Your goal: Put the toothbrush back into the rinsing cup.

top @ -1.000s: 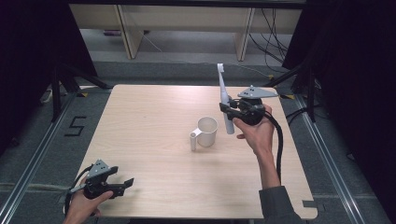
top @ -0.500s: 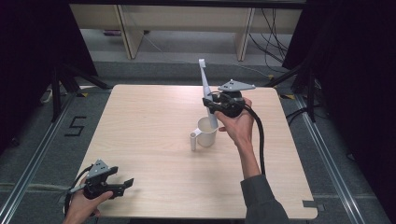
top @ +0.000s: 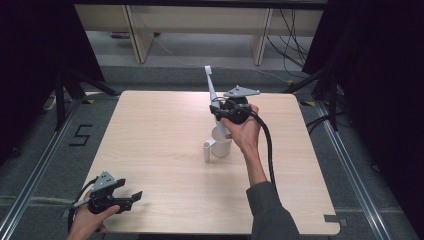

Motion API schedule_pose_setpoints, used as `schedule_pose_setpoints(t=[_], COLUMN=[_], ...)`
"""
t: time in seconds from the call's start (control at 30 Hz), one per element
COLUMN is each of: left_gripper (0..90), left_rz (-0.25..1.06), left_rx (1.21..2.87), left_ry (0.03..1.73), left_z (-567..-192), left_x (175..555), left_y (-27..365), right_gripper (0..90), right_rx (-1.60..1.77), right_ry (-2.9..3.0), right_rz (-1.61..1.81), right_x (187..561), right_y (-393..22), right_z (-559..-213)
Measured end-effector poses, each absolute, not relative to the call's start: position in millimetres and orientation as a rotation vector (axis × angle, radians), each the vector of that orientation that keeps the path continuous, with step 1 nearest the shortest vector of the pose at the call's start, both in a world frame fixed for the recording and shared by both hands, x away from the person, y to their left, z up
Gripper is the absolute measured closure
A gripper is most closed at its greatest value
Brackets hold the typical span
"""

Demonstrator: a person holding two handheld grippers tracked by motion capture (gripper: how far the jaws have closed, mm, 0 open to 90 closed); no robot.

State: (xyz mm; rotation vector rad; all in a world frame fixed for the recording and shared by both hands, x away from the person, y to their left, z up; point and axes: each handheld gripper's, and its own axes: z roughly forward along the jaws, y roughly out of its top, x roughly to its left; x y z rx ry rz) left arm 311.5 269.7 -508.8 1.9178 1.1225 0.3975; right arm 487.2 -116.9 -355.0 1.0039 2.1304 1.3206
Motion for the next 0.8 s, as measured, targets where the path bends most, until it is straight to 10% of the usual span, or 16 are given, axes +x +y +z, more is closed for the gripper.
schedule_pose_setpoints(t=[0.8], left_gripper=[16.4], left_rz=[0.395], left_rx=[1.927], left_ry=[1.121], left_z=[-508], left_x=[312], left_y=[268], right_gripper=[67.1], right_rx=[1.07], right_ry=[2.14], right_rz=[1.28], right_x=[495], right_y=[-122], right_z=[-396])
